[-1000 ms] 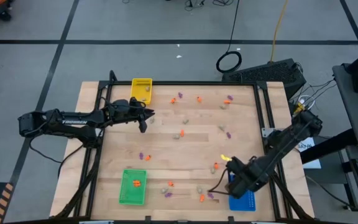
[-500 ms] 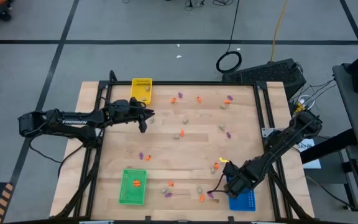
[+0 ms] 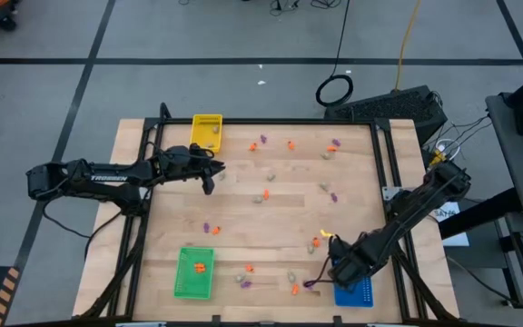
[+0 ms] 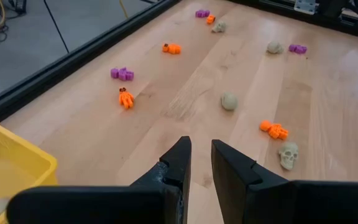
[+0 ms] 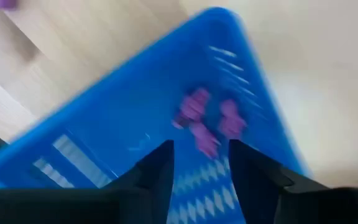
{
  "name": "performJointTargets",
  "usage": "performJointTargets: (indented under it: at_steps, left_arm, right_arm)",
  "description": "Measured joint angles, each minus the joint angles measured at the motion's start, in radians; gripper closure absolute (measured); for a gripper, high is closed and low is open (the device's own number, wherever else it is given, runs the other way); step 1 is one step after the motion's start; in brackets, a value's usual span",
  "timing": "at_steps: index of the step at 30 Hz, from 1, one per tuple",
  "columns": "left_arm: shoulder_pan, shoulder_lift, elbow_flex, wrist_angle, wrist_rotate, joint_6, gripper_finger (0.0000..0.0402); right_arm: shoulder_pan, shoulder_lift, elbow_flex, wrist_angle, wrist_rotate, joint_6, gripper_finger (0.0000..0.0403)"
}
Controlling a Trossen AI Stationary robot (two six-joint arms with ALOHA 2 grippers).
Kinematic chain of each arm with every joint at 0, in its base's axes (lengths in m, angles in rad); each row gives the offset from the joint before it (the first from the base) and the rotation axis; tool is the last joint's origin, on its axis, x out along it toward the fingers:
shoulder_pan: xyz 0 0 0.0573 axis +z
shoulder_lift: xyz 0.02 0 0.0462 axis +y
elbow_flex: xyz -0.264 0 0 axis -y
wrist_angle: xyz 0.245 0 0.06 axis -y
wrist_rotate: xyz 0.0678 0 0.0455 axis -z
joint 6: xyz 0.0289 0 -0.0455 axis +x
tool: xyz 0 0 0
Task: Sort Halloween decoration
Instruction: Put the gray skull toy into the yellow bin
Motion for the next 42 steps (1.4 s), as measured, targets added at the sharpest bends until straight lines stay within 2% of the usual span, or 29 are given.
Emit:
performJointTargets:
  at_steps: [4, 8, 14, 16, 20, 26, 32, 36, 42]
  left_arm:
    - [0.000, 0.000, 0.000, -0.001, 0.031, 0.001, 0.0341]
    - [0.000, 0.000, 0.000, 0.000, 0.059, 0.001, 0.0341]
    - [-0.044, 0.000, 0.000, 0.000, 0.064, 0.032, 0.0341]
    - [-0.070, 0.000, 0.000, 0.000, 0.064, 0.050, 0.0341]
    - [-0.115, 0.000, 0.000, 0.000, 0.064, 0.055, 0.0341]
    - [-0.150, 0.000, 0.000, 0.001, 0.056, 0.073, 0.0341]
    - [-0.205, 0.024, 0.000, 0.006, 0.083, 0.080, 0.0341]
    - [-0.256, 0.094, 0.008, 0.076, 0.082, 0.073, 0.0341]
    - [-0.310, 0.268, 0.075, 0.125, 0.078, 0.070, 0.0341]
  right_arm:
    - [-0.003, 0.000, 0.124, -0.179, 0.023, -0.053, 0.0278]
    - [-0.007, 0.000, 0.233, -0.266, 0.125, -0.122, 0.0317]
    - [-0.049, -0.011, 0.273, -0.245, 0.358, -0.298, 0.0395]
    - [-0.072, -0.020, 0.273, -0.197, 0.431, -0.374, 0.0396]
    - [-0.139, -0.047, 0.268, -0.089, 0.497, -0.526, 0.0400]
    - [-0.262, -0.081, 0.179, 0.110, 0.499, -0.746, 0.0402]
    - [-0.406, -0.086, 0.017, 0.390, 0.415, -0.941, 0.0403]
    - [-0.505, -0.086, -0.087, 0.588, 0.367, -1.037, 0.0403]
    - [-0.609, -0.087, -0.176, 0.787, 0.368, -1.168, 0.0403]
